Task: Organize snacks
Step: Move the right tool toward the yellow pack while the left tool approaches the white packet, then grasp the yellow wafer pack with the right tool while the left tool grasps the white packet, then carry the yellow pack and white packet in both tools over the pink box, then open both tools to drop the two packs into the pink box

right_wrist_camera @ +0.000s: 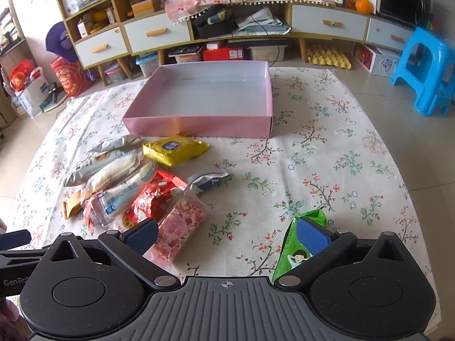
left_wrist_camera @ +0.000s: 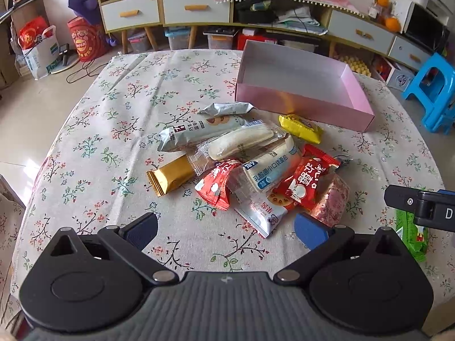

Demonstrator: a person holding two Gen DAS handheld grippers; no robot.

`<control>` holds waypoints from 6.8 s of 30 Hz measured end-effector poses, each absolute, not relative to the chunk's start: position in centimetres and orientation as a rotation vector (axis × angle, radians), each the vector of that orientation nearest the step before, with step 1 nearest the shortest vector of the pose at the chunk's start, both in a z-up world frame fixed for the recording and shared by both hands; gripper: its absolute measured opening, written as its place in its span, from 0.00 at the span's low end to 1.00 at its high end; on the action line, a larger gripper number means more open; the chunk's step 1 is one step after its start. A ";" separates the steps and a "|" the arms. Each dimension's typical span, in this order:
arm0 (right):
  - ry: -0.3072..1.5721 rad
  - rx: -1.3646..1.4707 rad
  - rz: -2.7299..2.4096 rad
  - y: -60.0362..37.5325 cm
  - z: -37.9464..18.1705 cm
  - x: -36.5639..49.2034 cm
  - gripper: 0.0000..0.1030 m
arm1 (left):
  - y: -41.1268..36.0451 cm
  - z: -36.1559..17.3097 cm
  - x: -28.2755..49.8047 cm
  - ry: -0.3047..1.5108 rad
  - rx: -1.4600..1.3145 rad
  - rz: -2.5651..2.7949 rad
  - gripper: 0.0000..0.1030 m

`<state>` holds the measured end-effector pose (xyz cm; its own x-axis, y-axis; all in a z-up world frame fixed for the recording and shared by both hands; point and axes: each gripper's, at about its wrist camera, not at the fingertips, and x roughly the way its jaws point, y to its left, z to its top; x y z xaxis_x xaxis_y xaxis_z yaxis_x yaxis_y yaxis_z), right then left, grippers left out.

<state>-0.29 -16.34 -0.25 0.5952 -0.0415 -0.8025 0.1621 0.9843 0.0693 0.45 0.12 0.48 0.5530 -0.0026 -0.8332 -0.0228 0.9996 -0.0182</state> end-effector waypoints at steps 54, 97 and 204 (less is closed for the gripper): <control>1.048 0.506 -0.052 -18.3 -3.0 10.8 0.99 | 5.7 -2.3 11.7 0.924 0.088 -0.264 0.73; 1.061 0.599 -0.171 -17.8 -6.8 15.7 0.47 | 1.5 -3.6 14.5 0.890 -0.114 -0.158 0.52; 0.808 0.353 -0.097 -22.7 -5.6 20.0 0.47 | -1.8 -4.3 17.7 0.763 0.036 -0.363 0.23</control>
<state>20.03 -22.66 -5.55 0.6899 0.0487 -0.7222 0.2183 0.9373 0.2718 17.72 -1.81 -4.26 0.6640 -0.3082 -0.6812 0.3339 0.9374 -0.0987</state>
